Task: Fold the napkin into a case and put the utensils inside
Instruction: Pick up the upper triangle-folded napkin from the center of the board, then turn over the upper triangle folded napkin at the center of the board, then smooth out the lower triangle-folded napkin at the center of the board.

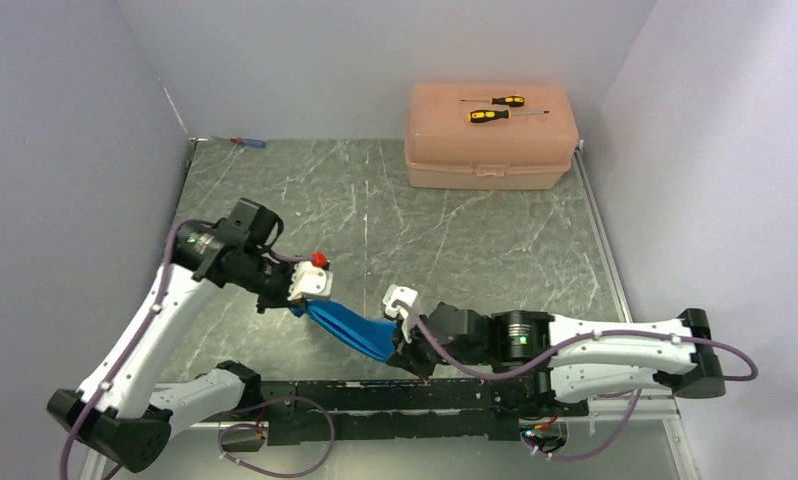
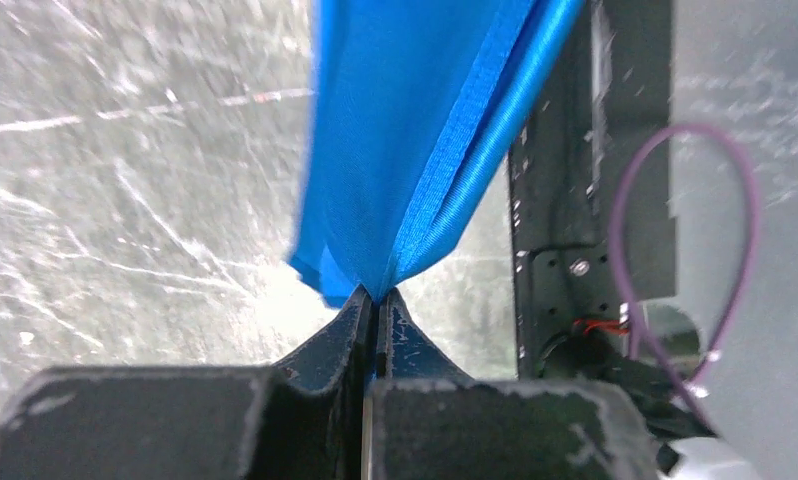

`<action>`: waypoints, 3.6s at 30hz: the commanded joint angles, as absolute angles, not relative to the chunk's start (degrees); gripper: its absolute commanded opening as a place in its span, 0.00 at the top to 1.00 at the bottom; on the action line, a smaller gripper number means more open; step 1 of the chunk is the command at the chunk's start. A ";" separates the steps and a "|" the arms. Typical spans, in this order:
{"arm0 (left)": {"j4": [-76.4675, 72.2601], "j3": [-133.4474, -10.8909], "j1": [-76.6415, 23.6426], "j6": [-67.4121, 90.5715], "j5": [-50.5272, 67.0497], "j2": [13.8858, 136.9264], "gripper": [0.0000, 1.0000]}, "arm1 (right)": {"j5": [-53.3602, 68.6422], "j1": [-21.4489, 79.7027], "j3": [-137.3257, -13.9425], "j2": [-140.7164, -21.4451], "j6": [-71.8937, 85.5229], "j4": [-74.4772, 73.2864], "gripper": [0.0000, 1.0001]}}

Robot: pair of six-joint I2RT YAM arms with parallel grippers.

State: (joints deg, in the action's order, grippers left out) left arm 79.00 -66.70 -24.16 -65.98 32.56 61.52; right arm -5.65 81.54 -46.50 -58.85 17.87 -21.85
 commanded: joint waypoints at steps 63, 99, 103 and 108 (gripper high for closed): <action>50.35 -99.85 -6.42 -33.50 30.51 121.26 0.40 | 9.36 37.00 -56.03 -101.56 36.95 2.95 0.46; 54.96 -101.83 -3.91 -29.69 35.22 119.58 0.67 | 12.27 31.65 -60.60 -106.29 36.03 5.34 0.81; 57.06 -99.96 -3.16 -31.73 35.32 118.39 0.66 | 11.72 31.65 -61.61 -106.08 35.33 4.58 1.00; 57.45 -97.07 -2.99 -32.85 35.78 116.49 0.65 | 9.91 31.63 -63.22 -106.10 33.60 2.40 1.00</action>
State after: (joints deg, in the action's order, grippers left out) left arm 55.53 -98.54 -2.90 -30.72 33.26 120.70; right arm 11.97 31.86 -60.05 -106.52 35.53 3.03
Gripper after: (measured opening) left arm 0.345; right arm 0.012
